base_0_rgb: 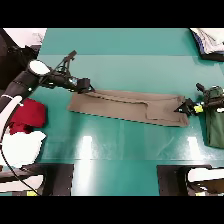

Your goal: Fold the shirts.

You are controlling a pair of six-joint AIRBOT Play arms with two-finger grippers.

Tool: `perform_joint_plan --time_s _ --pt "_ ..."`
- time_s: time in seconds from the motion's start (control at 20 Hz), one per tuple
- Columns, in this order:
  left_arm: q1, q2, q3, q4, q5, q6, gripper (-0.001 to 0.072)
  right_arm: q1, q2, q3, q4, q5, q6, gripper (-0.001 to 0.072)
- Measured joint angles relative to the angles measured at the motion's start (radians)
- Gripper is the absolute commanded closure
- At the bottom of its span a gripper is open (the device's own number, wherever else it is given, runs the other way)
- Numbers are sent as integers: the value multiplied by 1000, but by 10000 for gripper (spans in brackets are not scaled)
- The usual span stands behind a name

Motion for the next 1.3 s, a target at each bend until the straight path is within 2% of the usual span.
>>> perform_joint_plan --time_s 0.25,0.6,0.85,1.3 --pt "-124 -123 99 3 66 -8 687 48 148 27 14 38 18 696" --pt "-276 -400 347 3 84 -41 687 229 261 314 20 140 230 696" --pt "-319 -519 424 3 92 -81 687 400 217 543 19 171 324 696" --pt "-329 -557 455 5 106 -97 687 645 34 871 17 208 372 696"
